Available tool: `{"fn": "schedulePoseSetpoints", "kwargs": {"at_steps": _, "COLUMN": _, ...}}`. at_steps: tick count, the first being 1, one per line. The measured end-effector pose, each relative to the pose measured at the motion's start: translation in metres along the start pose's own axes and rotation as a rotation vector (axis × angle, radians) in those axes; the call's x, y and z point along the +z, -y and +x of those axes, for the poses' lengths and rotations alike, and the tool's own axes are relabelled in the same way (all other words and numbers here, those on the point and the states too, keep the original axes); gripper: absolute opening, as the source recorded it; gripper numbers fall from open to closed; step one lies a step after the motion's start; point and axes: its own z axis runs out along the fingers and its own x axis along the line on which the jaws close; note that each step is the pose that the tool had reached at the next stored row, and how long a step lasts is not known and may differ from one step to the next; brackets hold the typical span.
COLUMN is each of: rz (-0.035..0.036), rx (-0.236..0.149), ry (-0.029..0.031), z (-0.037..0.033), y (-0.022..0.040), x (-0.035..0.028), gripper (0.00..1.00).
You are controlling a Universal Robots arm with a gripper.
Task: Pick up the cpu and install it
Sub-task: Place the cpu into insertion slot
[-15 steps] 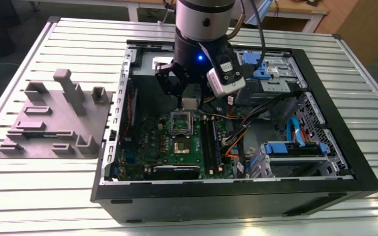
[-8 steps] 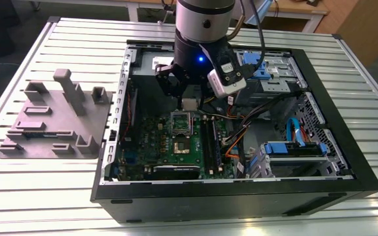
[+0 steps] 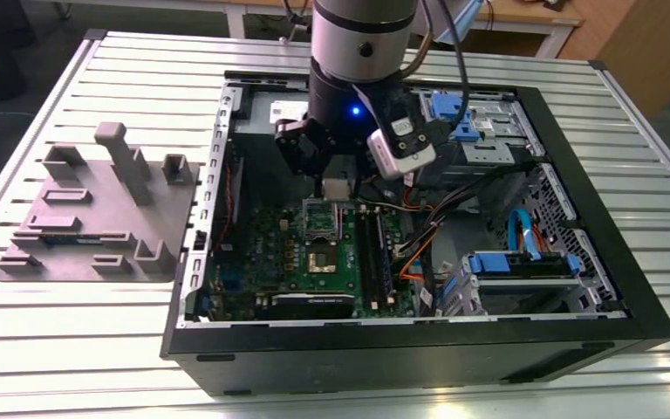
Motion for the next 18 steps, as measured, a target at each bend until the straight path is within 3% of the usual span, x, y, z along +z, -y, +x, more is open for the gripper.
{"fn": "schedulePoseSetpoints", "kwargs": {"at_steps": 11, "rz": 0.0, "rx": 0.0, "ry": -0.0041, "z": -0.0001, "y": 0.0068, "x": 0.014, "gripper": 0.47}}
{"fn": "schedulePoseSetpoints", "kwargs": {"at_steps": 18, "rz": 0.0002, "rx": 0.0, "ry": -0.006, "z": -0.0001, "y": 0.0097, "x": 0.0183, "gripper": 0.47}}
